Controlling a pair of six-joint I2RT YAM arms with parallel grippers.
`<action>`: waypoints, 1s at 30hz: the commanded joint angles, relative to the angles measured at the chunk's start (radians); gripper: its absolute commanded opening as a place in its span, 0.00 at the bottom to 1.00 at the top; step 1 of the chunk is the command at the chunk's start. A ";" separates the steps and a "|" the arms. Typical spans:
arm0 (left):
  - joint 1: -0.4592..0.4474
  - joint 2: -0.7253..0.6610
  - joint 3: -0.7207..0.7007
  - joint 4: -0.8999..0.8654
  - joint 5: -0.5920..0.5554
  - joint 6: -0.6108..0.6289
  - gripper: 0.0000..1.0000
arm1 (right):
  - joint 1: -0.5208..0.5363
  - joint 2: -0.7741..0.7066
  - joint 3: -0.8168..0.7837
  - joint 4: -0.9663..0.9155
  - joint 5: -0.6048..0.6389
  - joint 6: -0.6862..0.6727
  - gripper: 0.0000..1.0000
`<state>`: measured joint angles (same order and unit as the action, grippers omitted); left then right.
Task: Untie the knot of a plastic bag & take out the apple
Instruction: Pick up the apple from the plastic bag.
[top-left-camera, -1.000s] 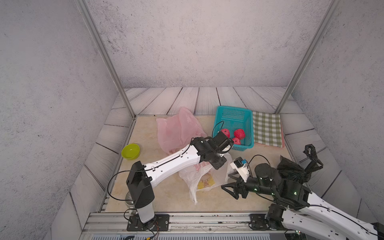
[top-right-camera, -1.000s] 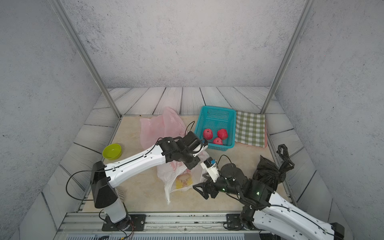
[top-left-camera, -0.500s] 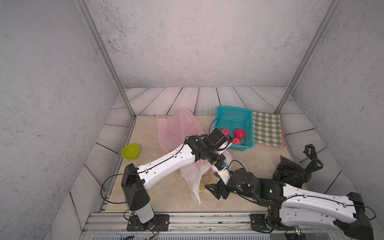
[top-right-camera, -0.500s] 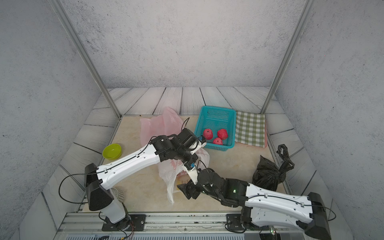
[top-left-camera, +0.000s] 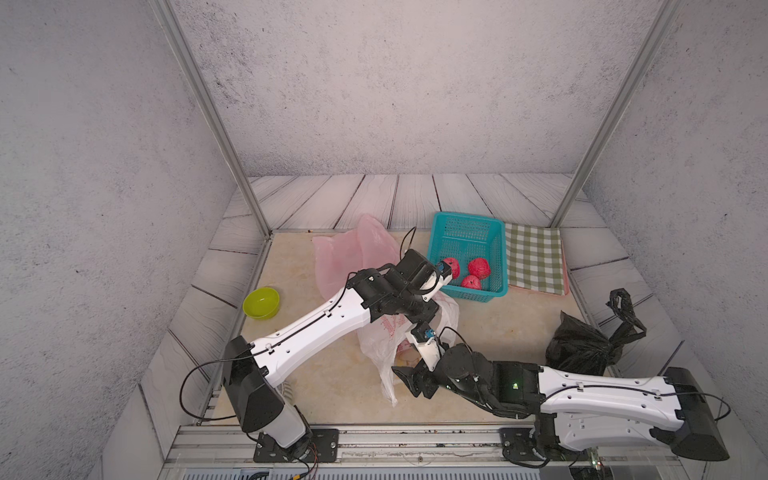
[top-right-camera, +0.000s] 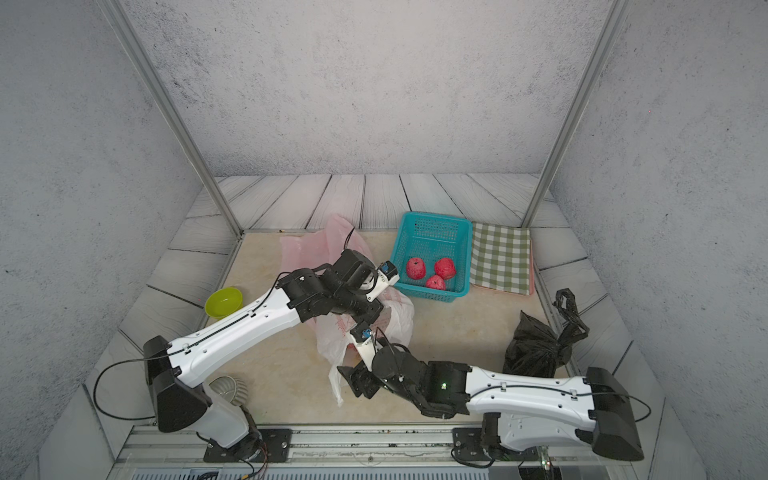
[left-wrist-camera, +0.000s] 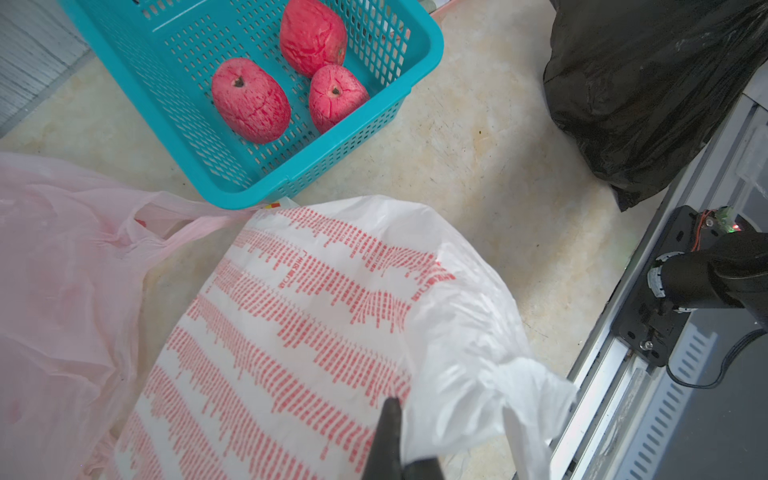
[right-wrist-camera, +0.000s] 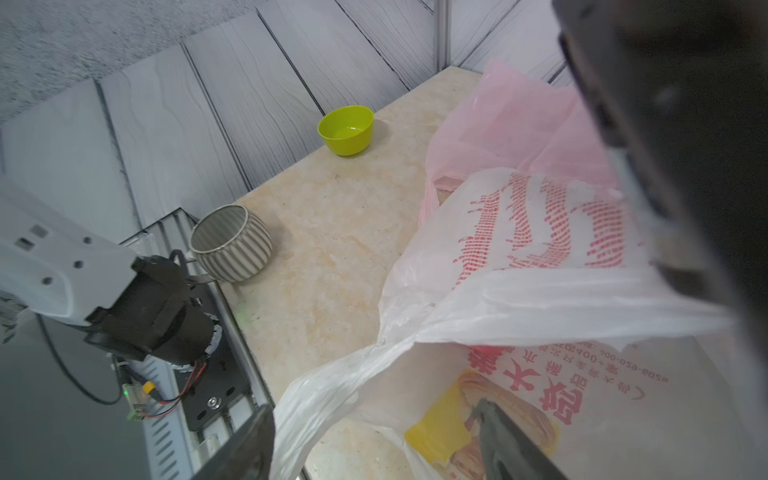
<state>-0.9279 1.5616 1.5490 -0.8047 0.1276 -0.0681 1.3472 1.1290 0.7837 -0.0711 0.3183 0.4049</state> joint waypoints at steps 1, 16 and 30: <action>0.010 -0.023 -0.017 0.014 -0.002 0.005 0.00 | 0.003 0.018 -0.013 0.043 0.117 0.020 0.77; 0.014 -0.026 -0.015 -0.001 0.023 0.010 0.00 | -0.028 0.009 0.058 -0.347 0.537 0.206 0.79; 0.015 -0.014 -0.012 -0.008 0.006 0.010 0.00 | -0.027 -0.175 0.049 -0.171 -0.034 -0.030 0.76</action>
<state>-0.9119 1.5501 1.5440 -0.7887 0.1284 -0.0681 1.3159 0.9184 0.8196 -0.2363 0.3847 0.3954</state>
